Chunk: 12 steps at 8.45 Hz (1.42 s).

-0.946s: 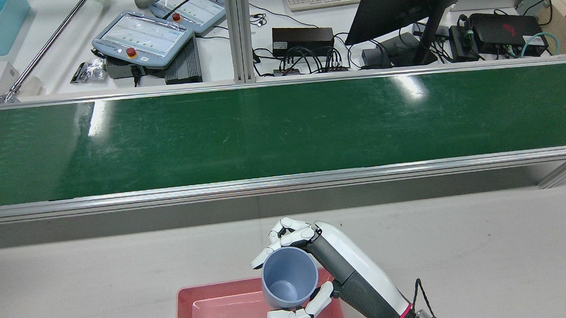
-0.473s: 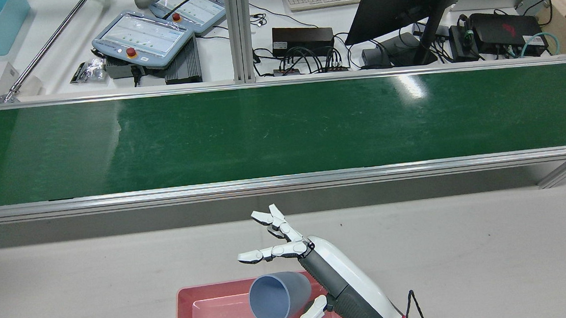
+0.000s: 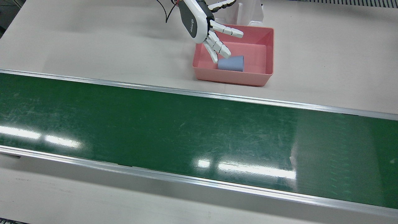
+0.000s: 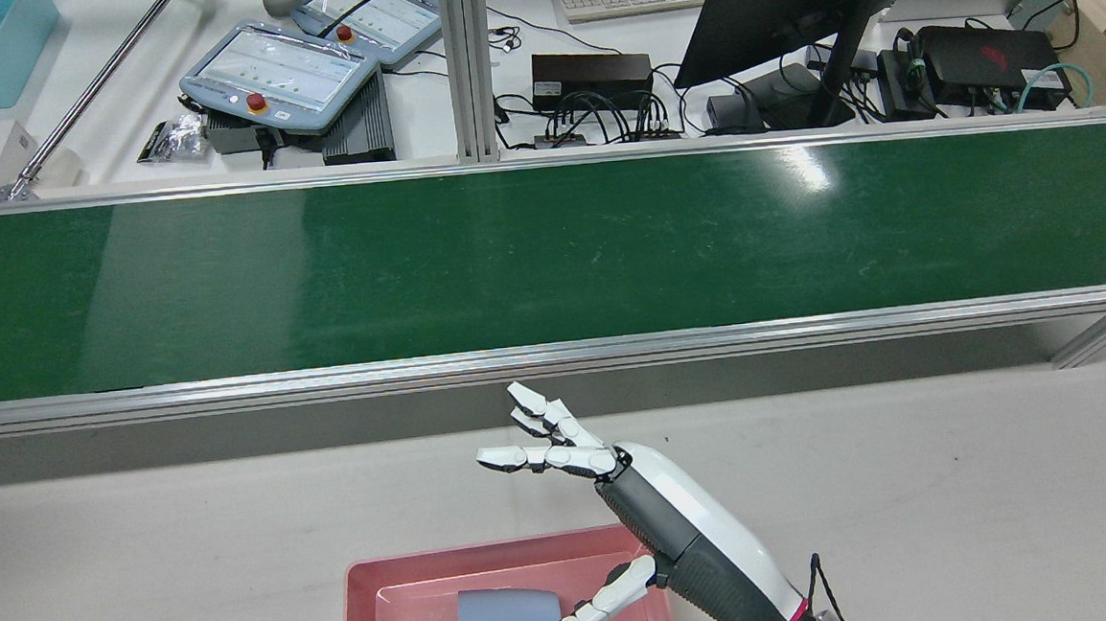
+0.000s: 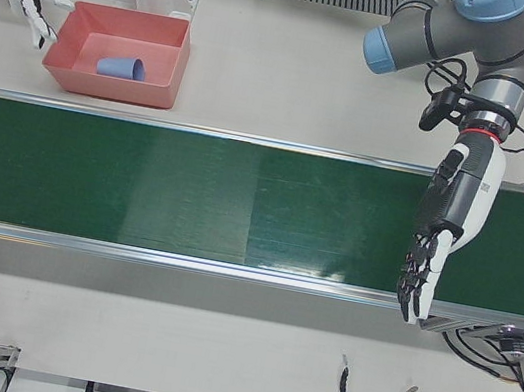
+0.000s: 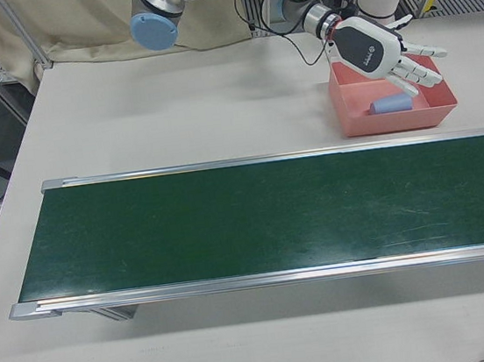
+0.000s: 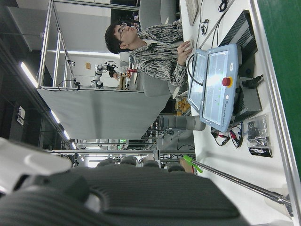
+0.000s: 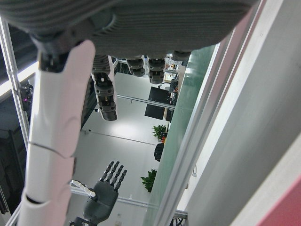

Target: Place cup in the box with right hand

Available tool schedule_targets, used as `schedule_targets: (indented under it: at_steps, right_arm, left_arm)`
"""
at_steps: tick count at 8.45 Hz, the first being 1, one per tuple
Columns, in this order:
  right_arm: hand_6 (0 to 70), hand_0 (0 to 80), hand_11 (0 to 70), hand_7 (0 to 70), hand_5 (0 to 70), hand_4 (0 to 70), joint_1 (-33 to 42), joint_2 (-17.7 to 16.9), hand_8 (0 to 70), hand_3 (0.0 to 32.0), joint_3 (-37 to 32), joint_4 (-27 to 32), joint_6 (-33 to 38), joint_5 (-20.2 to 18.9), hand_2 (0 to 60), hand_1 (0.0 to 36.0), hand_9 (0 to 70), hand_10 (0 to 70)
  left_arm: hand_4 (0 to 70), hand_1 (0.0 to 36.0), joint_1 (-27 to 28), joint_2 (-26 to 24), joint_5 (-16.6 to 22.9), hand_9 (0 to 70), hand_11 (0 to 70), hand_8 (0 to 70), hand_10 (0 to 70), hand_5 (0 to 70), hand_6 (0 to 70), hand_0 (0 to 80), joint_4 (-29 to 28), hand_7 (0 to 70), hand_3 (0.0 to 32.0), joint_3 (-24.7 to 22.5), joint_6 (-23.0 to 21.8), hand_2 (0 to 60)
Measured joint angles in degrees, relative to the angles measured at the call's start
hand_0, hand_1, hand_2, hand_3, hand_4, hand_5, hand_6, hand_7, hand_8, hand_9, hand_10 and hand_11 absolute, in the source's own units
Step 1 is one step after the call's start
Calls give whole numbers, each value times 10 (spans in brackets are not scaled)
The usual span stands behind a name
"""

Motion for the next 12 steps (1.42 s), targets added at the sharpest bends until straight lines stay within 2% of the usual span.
schedule_targets:
  at_steps: [1,2,3,4,5,6,7,8,9,10,11,12]
  right_arm:
    - [43,607,13,122,70,135,31,-21,77,0,15,-3,43,-2,16,173,137,0]
    - [44,590,8,129,70,120,74,-53,78,0,25,-7,101,-4,41,205,140,0]
    - [46,624,8,139,68,236,121,-88,79,0,29,-20,160,-19,20,175,143,0]
    - [48,625,16,145,72,206,181,-116,81,0,26,-48,221,-56,25,189,147,0]
    - [49,620,36,141,75,154,258,-135,85,0,11,-89,293,-107,29,197,151,9]
    - [49,637,47,138,76,174,340,-150,84,0,-11,-115,354,-160,0,158,149,16]
    - [51,611,52,144,75,159,420,-159,86,0,-31,-127,388,-216,28,184,153,20]
    - [52,632,63,149,76,202,499,-165,87,0,-50,-131,407,-274,0,157,156,28]
    - [53,609,73,148,76,154,568,-168,88,0,-72,-130,421,-327,26,180,157,34]
    - [53,627,79,146,77,167,629,-170,89,0,-103,-115,438,-373,0,151,158,38]
    - [54,610,80,157,76,168,688,-172,92,0,-144,-83,456,-411,18,168,163,40]
    - [57,586,80,167,76,129,746,-178,93,0,-182,-48,468,-446,58,205,166,40]
  left_arm:
    - [0,0,0,0,0,0,0,0,0,0,0,0,0,0,0,0,0,0]
    - [0,0,0,0,0,0,0,0,0,0,0,0,0,0,0,0,0,0]
    - [0,0,0,1,0,0,0,0,0,0,0,0,0,0,0,0,0,0]
    - [0,0,0,1,0,0,0,0,0,0,0,0,0,0,0,0,0,0]
    - [0,0,0,1,0,0,0,0,0,0,0,0,0,0,0,0,0,0]
    - [0,0,0,1,0,0,0,0,0,0,0,0,0,0,0,0,0,0]
    - [0,0,0,1,0,0,0,0,0,0,0,0,0,0,0,0,0,0]
    - [0,0,0,1,0,0,0,0,0,0,0,0,0,0,0,0,0,0]
    - [0,0,0,1,0,0,0,0,0,0,0,0,0,0,0,0,0,0]
    - [0,0,0,1,0,0,0,0,0,0,0,0,0,0,0,0,0,0]
    - [0,0,0,1,0,0,0,0,0,0,0,0,0,0,0,0,0,0]
    - [0,0,0,1,0,0,0,0,0,0,0,0,0,0,0,0,0,0]
